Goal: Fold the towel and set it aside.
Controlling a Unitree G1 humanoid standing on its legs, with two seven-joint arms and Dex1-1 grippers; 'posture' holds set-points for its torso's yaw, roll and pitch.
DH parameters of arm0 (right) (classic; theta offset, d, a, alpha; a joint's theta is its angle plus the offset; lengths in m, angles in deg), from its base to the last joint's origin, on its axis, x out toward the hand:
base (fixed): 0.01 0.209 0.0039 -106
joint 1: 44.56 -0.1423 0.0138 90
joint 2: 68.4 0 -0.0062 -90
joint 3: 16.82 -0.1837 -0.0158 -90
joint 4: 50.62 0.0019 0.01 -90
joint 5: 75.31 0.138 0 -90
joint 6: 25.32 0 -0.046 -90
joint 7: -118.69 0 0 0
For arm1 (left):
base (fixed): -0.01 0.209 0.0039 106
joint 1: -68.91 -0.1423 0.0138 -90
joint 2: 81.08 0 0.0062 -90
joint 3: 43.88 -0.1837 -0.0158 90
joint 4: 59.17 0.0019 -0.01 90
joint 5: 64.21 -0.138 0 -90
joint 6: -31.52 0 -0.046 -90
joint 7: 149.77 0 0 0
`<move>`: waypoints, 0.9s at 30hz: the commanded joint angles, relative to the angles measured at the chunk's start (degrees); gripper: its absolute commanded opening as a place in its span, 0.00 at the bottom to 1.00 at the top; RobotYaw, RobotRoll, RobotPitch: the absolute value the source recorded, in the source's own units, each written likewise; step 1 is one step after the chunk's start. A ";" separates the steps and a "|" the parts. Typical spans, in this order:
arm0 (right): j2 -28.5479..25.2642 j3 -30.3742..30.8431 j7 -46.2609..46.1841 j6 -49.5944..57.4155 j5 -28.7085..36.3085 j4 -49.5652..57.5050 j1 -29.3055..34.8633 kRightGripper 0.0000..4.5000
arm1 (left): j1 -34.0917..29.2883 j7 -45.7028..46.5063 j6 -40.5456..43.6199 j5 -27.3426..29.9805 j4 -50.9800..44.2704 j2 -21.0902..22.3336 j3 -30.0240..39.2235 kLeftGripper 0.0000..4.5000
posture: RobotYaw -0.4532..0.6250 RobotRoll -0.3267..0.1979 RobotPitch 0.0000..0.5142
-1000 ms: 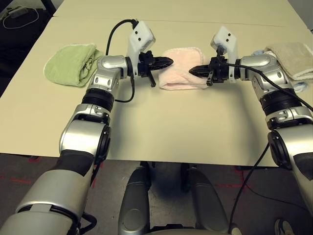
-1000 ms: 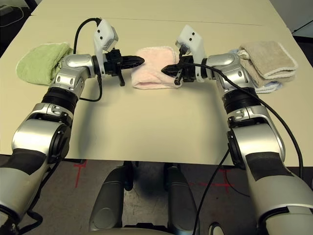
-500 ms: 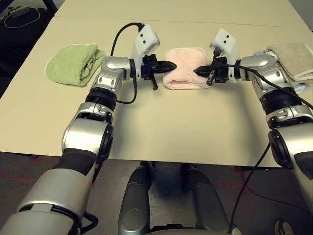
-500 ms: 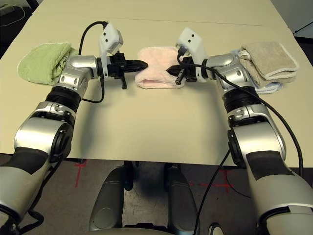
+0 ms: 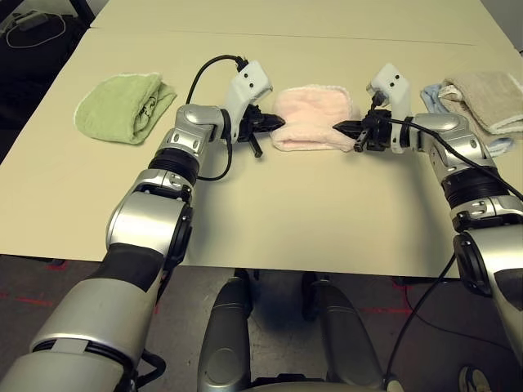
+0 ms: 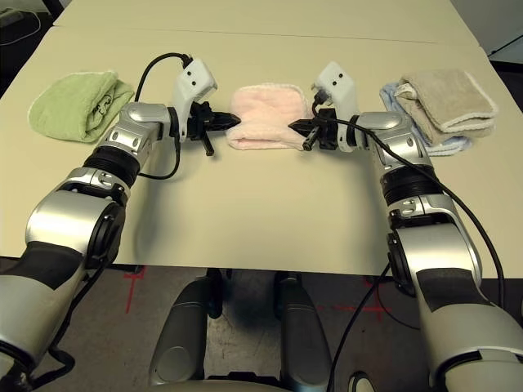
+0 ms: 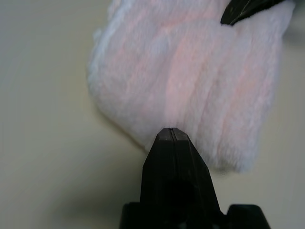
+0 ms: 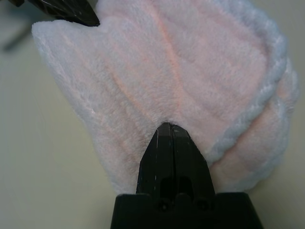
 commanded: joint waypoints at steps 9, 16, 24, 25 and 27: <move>-0.76 0.84 -0.09 -2.67 -1.61 -5.94 1.69 0.00 | -1.13 0.17 0.08 -1.37 0.76 0.61 -0.18 0.01 | 0.50 0.62 0.48; 0.23 -9.36 6.65 1.38 12.81 3.99 1.34 0.00 | 1.74 -6.15 1.27 6.19 -2.02 0.79 6.56 0.01 | 0.49 0.62 0.47; 0.36 -10.79 1.56 -0.04 12.70 3.23 -1.11 0.00 | 5.33 -10.69 0.18 10.81 -5.41 -0.35 9.99 0.01 | 0.49 0.62 0.46; 0.68 -10.47 0.14 -0.77 11.98 2.17 -1.93 0.00 | 5.83 -10.32 -0.04 10.92 -5.30 -0.77 10.04 0.01 | 0.49 0.62 0.46; 1.01 -10.00 -1.32 -1.73 11.22 0.70 -2.90 0.00 | 6.35 -9.87 -0.25 11.14 -5.02 -1.21 10.10 0.01 | 0.49 0.62 0.46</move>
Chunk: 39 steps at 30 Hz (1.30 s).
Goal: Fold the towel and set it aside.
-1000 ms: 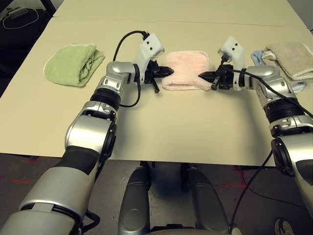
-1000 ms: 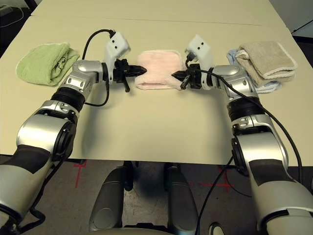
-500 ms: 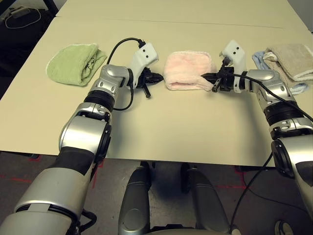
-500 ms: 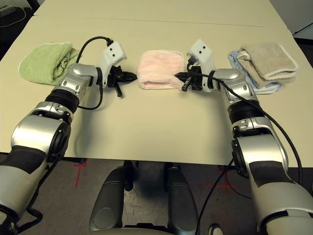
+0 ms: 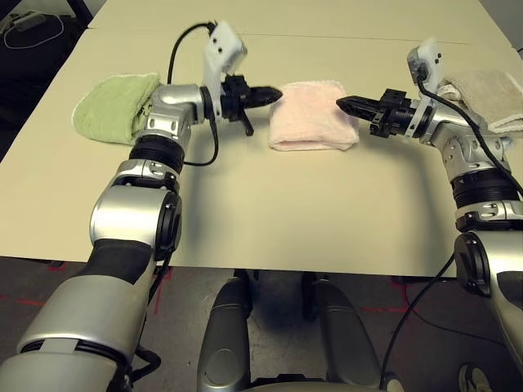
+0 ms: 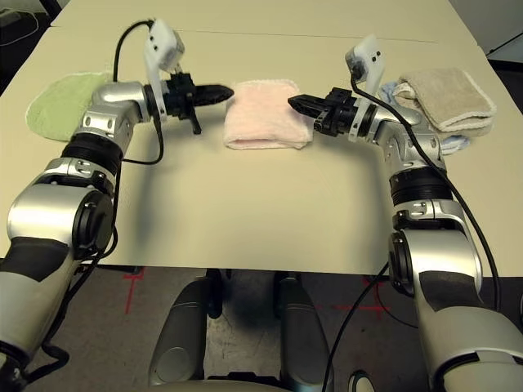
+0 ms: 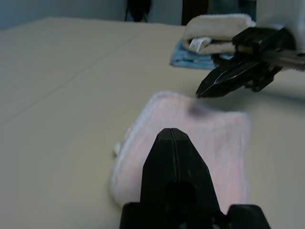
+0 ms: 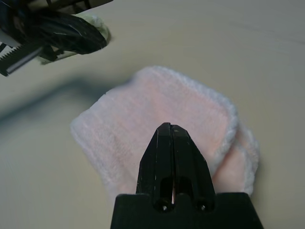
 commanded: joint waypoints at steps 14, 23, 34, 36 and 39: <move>5.80 3.36 -12.48 -5.26 -8.78 -16.51 -8.99 0.00 | 1.82 17.65 -2.06 -7.49 7.54 -7.97 -4.38 0.01 | 0.49 0.62 0.48; 6.63 2.85 -17.90 -5.27 -9.71 -17.38 -8.77 0.00 | 0.56 20.05 -0.91 -9.57 8.66 -7.95 -4.43 0.01 | 0.47 0.62 0.51; 7.03 3.73 -18.06 -2.55 -10.48 -14.85 -6.81 0.00 | -1.50 23.13 0.68 -12.11 9.49 -8.93 -5.33 0.01 | 0.43 0.62 0.63; 6.84 3.77 -18.17 -2.23 -10.73 -14.63 -6.59 0.00 | -1.75 23.53 0.80 -12.24 9.47 -8.78 -5.27 0.01 | 0.43 0.62 0.64; 6.44 4.06 -18.80 -2.27 -11.54 -15.33 -6.57 0.00 | -1.90 24.04 0.97 -12.25 9.57 -8.32 -5.09 0.01 | 0.43 0.62 0.66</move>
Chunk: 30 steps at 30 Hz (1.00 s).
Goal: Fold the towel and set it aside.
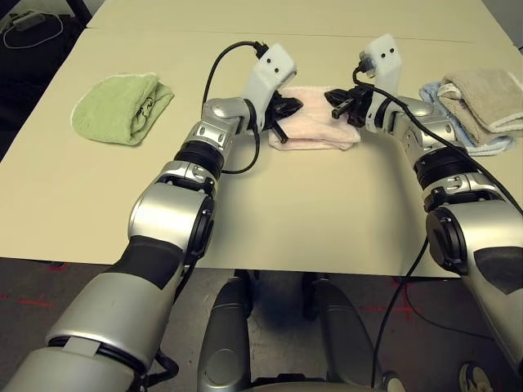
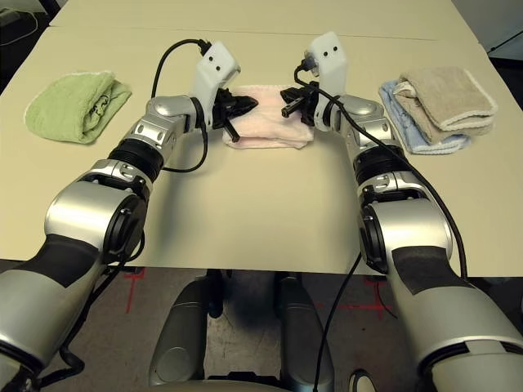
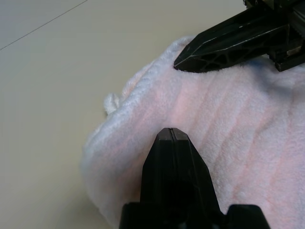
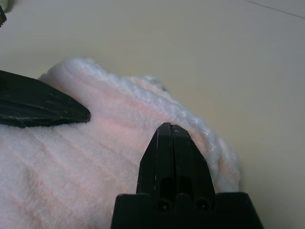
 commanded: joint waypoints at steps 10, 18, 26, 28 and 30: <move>-1.10 1.82 -2.03 4.02 -3.21 -1.30 2.15 0.00 | -2.46 2.02 3.10 -2.29 1.23 1.70 -1.61 0.01 | 0.43 0.62 0.70; -1.34 2.91 -1.94 4.46 -3.81 -1.38 4.37 0.00 | -3.44 3.60 4.92 -2.76 1.49 1.95 -1.97 0.01 | 0.43 0.62 0.72; -2.19 2.16 -2.10 3.89 -3.35 -0.77 3.78 0.00 | -2.69 3.45 5.04 -2.43 1.24 2.54 -1.70 0.01 | 0.43 0.62 0.68; -2.52 1.82 -1.75 3.70 -2.98 -0.23 3.50 0.00 | -2.39 2.97 4.83 -1.98 1.05 2.86 -1.28 0.01 | 0.43 0.62 0.67; -3.10 1.89 -0.77 3.29 -2.82 0.88 3.24 0.00 | -1.95 2.03 4.50 -1.03 0.74 3.23 -0.40 0.01 | 0.43 0.62 0.65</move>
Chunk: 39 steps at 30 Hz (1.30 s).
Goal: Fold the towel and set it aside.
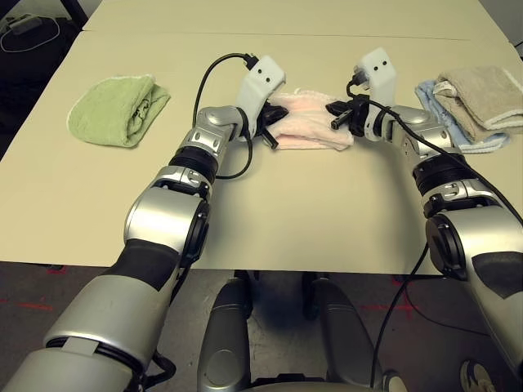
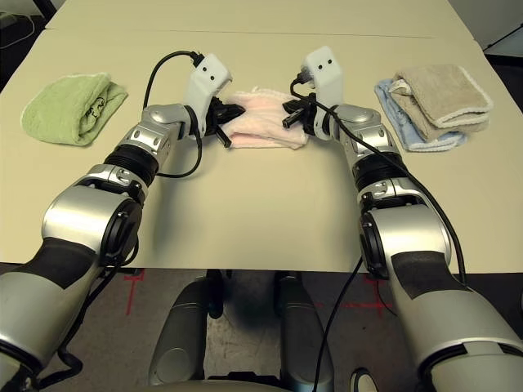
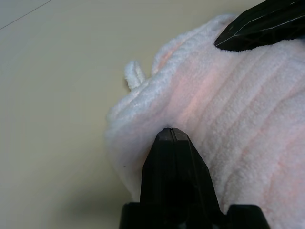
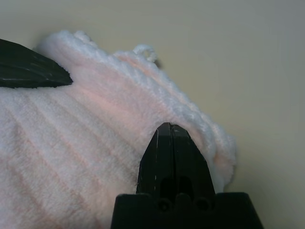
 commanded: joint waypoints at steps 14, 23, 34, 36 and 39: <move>-4.22 -9.30 12.71 -3.99 14.08 17.09 6.71 0.00 | 1.36 -16.97 -0.67 10.59 -7.35 4.21 7.73 0.15 | 0.45 0.62 0.53; -7.85 -11.68 16.03 0.23 20.47 29.04 16.32 0.50 | -6.02 -26.55 9.14 16.04 -22.95 9.87 7.25 0.92 | 0.46 0.62 0.48; -8.12 -12.59 14.21 -0.12 22.79 33.77 21.51 1.00 | -14.96 -25.36 35.86 22.32 -38.57 14.51 7.04 1.00 | 0.46 0.62 0.47; -8.10 -12.39 14.27 -0.20 22.80 33.84 21.72 1.00 | -15.21 -24.15 41.35 23.45 -39.03 14.81 7.38 1.00 | 0.47 0.62 0.47; -9.27 -11.47 16.56 -2.23 21.63 33.32 23.10 1.00 | -16.29 -23.50 45.28 24.43 -39.65 15.05 7.25 1.00 | 0.47 0.62 0.47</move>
